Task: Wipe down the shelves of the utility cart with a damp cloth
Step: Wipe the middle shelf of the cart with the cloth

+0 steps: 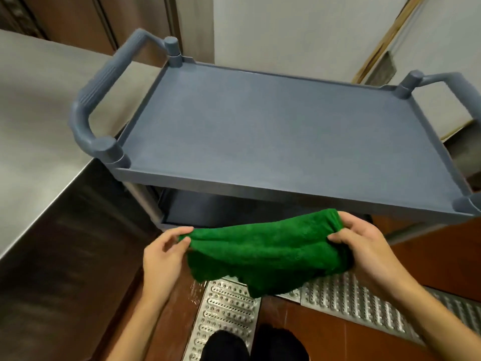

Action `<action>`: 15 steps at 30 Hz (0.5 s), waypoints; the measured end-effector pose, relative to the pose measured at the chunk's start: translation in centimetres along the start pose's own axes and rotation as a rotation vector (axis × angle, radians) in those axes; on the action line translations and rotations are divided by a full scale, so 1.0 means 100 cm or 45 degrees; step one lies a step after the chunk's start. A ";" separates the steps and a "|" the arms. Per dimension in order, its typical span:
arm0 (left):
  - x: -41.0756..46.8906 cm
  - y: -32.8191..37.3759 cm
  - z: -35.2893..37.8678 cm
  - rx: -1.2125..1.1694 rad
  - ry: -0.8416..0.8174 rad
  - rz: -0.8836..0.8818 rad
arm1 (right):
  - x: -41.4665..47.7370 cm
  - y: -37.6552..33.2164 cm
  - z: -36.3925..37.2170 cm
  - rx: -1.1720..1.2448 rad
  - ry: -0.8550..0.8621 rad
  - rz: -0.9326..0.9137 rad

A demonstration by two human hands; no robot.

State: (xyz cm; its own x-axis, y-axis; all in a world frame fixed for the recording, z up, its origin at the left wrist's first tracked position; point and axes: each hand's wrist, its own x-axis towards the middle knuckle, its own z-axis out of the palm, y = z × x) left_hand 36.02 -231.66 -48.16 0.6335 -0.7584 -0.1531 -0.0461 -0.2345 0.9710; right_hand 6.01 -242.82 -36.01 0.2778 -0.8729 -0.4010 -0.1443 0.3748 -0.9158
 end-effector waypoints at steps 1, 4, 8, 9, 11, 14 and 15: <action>0.008 -0.006 0.002 -0.035 -0.006 0.043 | 0.008 0.011 -0.006 -0.002 -0.016 -0.019; 0.020 -0.021 0.016 -0.136 -0.139 0.195 | 0.030 0.041 -0.019 0.113 -0.050 -0.083; 0.039 -0.061 0.048 0.101 -0.289 0.557 | 0.061 0.086 -0.023 0.180 -0.105 -0.230; 0.049 -0.076 0.058 0.295 -0.280 0.686 | 0.069 0.098 -0.023 0.209 -0.111 -0.265; 0.066 -0.104 0.075 0.630 -0.265 0.880 | 0.085 0.124 -0.026 0.268 -0.114 -0.336; 0.090 -0.137 0.094 0.843 -0.331 1.111 | 0.111 0.160 -0.032 0.263 -0.071 -0.447; 0.099 -0.143 0.097 0.892 -0.333 1.180 | 0.120 0.168 -0.035 0.237 -0.067 -0.476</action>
State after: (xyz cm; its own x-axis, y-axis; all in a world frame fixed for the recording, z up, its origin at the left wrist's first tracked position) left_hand 35.46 -241.68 -65.36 -0.0365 -0.8961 0.4423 -0.8666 0.2488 0.4326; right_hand 3.61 -248.10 -56.12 0.3271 -0.9443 -0.0368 0.1486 0.0898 -0.9848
